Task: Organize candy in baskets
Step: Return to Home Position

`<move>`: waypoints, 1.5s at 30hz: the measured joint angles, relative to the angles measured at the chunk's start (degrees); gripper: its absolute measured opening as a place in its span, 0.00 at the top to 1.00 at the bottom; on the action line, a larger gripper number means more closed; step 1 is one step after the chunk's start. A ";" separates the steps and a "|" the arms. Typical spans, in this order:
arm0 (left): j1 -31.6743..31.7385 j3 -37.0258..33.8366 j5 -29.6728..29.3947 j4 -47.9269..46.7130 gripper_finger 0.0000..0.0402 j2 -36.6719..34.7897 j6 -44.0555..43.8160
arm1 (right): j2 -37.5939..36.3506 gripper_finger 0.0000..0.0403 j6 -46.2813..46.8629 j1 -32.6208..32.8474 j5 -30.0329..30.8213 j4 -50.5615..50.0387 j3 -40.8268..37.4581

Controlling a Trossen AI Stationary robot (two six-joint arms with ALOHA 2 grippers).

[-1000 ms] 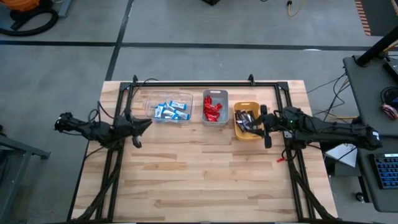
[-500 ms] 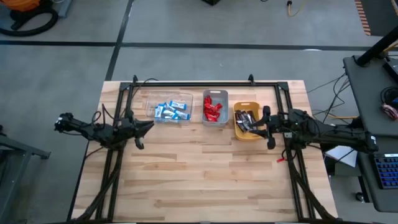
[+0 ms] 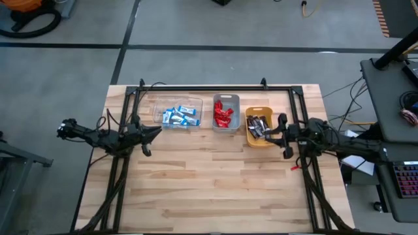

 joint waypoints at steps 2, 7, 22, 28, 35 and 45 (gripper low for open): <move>0.00 -0.04 0.01 -0.07 0.91 0.00 0.30 | -0.59 0.73 -0.04 0.00 0.12 0.69 -1.34; 0.00 -0.07 -0.33 -0.16 0.91 0.00 2.63 | -2.19 0.73 -1.53 0.00 0.18 4.64 -4.52; -0.04 0.15 -0.52 -0.07 0.91 0.00 -9.42 | -1.38 0.73 7.58 -0.02 9.21 3.74 -4.58; -0.04 0.17 -0.51 -0.07 0.91 0.00 -9.39 | -1.37 0.73 5.05 -0.02 10.23 3.84 -4.59; -0.04 0.20 -0.50 -0.03 0.91 0.00 -9.37 | -2.76 0.73 -6.97 2.77 22.28 2.61 -4.45; -0.04 0.20 -0.50 -0.03 0.91 0.00 -9.37 | -6.18 0.73 -8.85 11.22 22.89 3.69 -4.45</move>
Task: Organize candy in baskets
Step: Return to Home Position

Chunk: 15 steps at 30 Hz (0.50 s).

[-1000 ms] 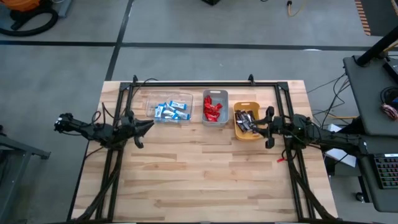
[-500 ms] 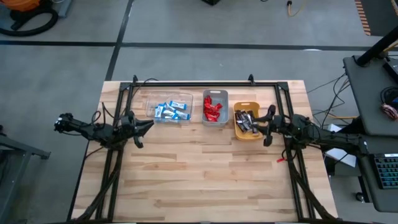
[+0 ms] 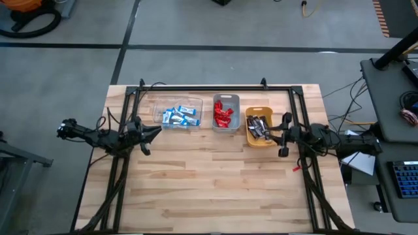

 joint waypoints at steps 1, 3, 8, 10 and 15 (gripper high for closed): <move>0.00 0.00 0.00 0.00 0.91 0.03 0.00 | 0.02 0.73 -0.48 0.60 0.00 0.39 0.00; 0.00 0.02 0.00 0.00 0.91 0.10 0.01 | -0.03 0.73 -1.19 1.69 0.00 0.50 0.00; 0.00 0.02 0.00 0.00 0.91 0.31 0.00 | -0.10 0.73 -1.72 4.26 -0.03 0.67 0.00; 0.00 0.02 0.00 0.00 0.91 0.31 0.00 | -0.12 0.73 -1.68 5.30 -0.02 0.71 0.00; 0.00 0.02 0.00 0.00 0.91 0.31 0.00 | -0.12 0.73 -1.67 7.18 -0.17 0.76 0.00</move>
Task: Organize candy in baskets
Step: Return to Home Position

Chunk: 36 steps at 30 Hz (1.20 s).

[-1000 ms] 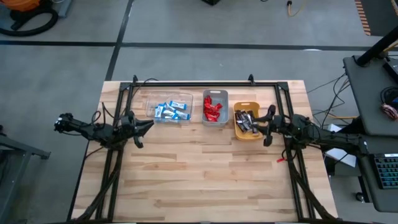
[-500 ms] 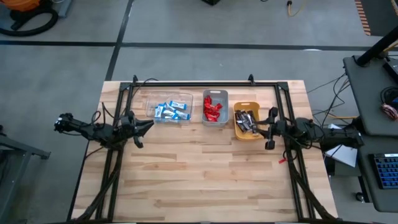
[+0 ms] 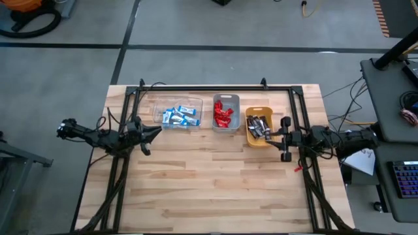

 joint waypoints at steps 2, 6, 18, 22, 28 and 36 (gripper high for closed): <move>0.00 0.00 0.00 0.00 0.91 0.00 0.00 | 0.00 0.73 0.00 0.58 -0.02 0.00 0.00; 0.00 0.00 0.00 0.00 0.91 0.00 0.00 | 0.00 0.73 0.99 1.73 -0.07 0.01 0.00; 0.00 0.00 0.00 0.00 0.91 0.00 0.00 | -0.02 0.73 1.62 2.28 -0.13 -0.13 0.00; 0.00 0.01 0.00 0.00 0.91 0.00 0.00 | 0.31 0.73 4.94 2.27 -0.09 -0.15 0.00; 0.00 0.02 0.00 -0.02 0.91 0.00 0.00 | 1.49 0.73 7.56 2.25 -0.07 -0.15 0.00; 0.00 0.02 0.00 -0.02 0.91 0.00 0.00 | 1.55 0.73 7.55 2.25 -0.07 -0.15 0.00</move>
